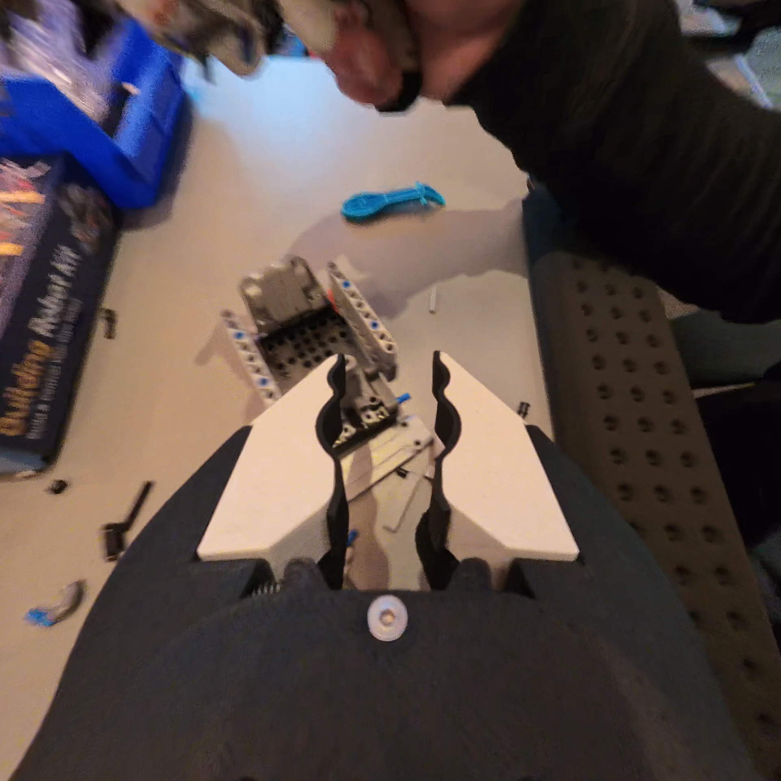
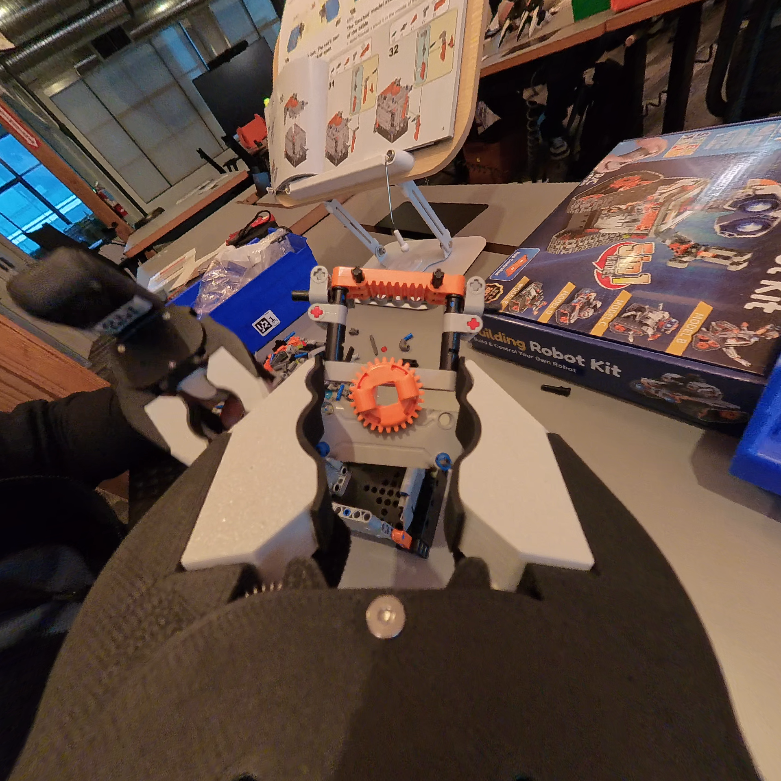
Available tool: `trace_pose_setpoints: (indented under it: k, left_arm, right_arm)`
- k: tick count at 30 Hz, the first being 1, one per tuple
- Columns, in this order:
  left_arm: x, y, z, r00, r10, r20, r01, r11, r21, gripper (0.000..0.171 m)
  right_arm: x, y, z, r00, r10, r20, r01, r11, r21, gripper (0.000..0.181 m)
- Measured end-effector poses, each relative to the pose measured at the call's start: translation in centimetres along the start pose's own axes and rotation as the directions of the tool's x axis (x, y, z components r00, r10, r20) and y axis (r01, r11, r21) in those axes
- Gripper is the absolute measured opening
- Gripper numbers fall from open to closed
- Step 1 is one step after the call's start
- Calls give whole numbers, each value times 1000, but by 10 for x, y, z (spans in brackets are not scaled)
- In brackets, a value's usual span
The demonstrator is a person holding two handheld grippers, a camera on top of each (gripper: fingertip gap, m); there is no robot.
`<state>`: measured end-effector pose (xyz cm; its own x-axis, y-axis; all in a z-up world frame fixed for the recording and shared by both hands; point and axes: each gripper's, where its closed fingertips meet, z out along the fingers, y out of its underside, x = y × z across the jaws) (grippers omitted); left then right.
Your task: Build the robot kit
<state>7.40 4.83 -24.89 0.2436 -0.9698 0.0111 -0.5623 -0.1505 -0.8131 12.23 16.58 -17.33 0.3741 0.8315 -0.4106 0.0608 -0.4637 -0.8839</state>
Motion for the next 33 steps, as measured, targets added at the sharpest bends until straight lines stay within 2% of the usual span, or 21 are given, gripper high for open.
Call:
trace_pose_setpoints:
  k: [2,5,12,14,17,24,29,33]
  left_arm:
    - [-23,-11,-18,998,26,57,-28,999,34,40]
    - [-54,-6,-26,992,91,93,-88,996,-31,56]
    - [-54,23,16,982,158,-104,-172,973,-151,84]
    - [-47,27,26,974,175,-143,-197,966,-164,84]
    - [-49,33,37,970,220,-101,-237,950,-205,70]
    - [-44,27,46,979,191,-69,-201,958,-203,66]
    - [-58,30,43,996,87,25,-80,975,-206,58]
    - [-81,40,28,985,-3,170,39,977,-212,57]
  right_arm:
    - [1,-3,-4,1000,5,1,-5,1000,16,61]
    - [0,-4,-6,1000,5,7,-5,1000,25,61]
    - [0,0,-3,1000,0,7,0,1000,11,61]
    - [0,0,-3,1000,-2,7,2,1000,8,61]
    - [2,1,-3,1000,-2,1,2,1000,4,61]
    - [4,2,-3,1000,-5,-7,5,1000,-1,61]
    - [4,3,-2,1000,-5,-8,5,1000,-4,61]
    - [4,2,-3,1000,-6,-9,6,1000,-1,61]
